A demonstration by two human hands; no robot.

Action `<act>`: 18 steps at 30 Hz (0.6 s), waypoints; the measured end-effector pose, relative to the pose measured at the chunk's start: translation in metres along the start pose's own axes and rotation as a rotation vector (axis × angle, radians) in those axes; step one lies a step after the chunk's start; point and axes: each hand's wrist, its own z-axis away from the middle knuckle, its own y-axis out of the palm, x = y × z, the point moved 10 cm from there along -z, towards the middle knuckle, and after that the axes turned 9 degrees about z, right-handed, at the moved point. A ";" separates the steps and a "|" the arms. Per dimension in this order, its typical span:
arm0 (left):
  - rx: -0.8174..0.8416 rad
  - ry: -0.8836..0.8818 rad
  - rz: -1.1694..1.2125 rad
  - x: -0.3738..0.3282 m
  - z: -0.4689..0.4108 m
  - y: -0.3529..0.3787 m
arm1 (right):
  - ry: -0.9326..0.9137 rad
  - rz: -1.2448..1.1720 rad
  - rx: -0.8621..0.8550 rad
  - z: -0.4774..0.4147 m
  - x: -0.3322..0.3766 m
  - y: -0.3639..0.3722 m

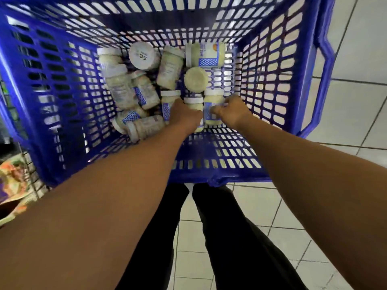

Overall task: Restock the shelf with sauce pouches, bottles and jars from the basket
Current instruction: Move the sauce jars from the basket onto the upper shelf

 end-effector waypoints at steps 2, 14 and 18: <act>0.014 0.018 0.027 0.001 -0.005 0.011 | 0.021 -0.051 -0.031 -0.006 -0.003 0.002; 0.031 0.093 -0.244 0.003 -0.031 0.041 | 0.076 -0.067 0.007 -0.023 -0.026 0.014; 0.134 0.120 -0.140 0.007 -0.030 0.037 | 0.100 -0.174 0.006 -0.019 -0.025 0.012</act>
